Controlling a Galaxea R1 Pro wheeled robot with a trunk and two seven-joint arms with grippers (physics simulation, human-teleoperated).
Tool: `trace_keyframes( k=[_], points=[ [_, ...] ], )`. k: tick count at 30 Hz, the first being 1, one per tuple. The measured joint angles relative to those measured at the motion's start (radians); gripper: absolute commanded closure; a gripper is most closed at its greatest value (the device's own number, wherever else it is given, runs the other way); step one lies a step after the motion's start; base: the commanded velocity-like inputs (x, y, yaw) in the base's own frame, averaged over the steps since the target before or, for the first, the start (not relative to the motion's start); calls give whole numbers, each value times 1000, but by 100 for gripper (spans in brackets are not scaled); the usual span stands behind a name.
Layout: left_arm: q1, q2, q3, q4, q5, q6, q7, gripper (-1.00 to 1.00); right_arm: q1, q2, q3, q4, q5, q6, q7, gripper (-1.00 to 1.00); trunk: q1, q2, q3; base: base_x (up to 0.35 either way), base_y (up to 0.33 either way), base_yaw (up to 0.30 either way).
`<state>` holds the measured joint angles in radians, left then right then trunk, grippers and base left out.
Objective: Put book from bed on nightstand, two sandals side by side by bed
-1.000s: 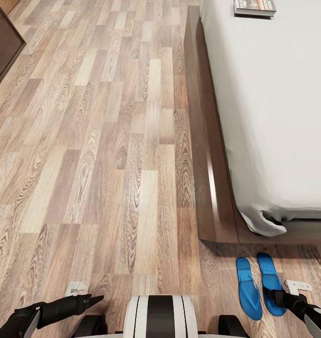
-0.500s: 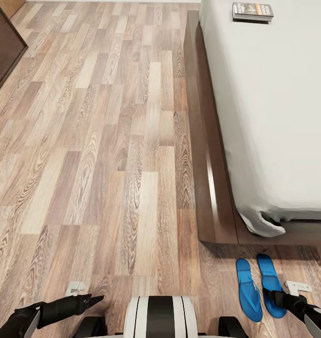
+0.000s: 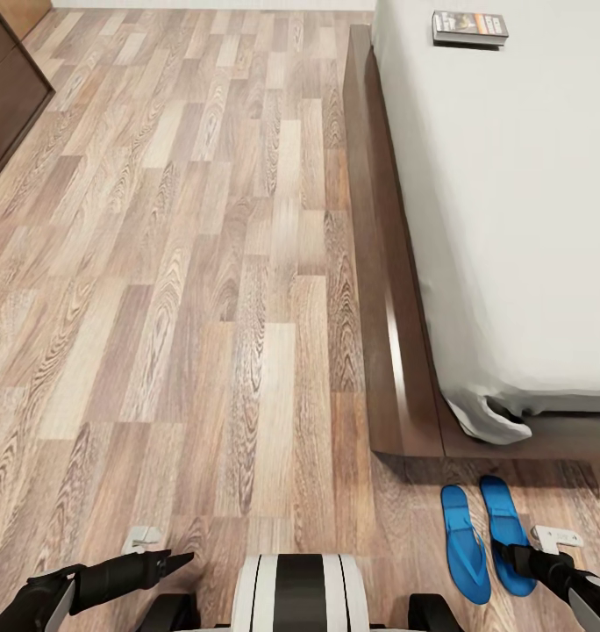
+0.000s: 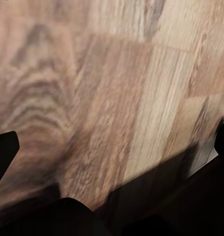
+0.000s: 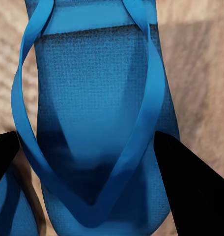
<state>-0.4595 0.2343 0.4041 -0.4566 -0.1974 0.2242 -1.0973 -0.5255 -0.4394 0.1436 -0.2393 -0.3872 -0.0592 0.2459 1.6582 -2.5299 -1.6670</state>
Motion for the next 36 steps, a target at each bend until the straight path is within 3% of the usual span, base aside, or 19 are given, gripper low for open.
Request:
trace_keyframes(
  k=[29,30,36],
  points=[
    [0,0,-1,1,0,-1,3,-100,0,0,0,0,0,0,0,100,0,0,0,-34,0,0],
    [1,0,-1,1,0,-1,3,-100,0,0,0,0,0,0,0,-100,0,0,0,0,0,0],
    [1,0,-1,1,0,-1,3,-100,0,0,0,0,-1,1,0,-100,0,0,0,0,0,0]
  ],
)
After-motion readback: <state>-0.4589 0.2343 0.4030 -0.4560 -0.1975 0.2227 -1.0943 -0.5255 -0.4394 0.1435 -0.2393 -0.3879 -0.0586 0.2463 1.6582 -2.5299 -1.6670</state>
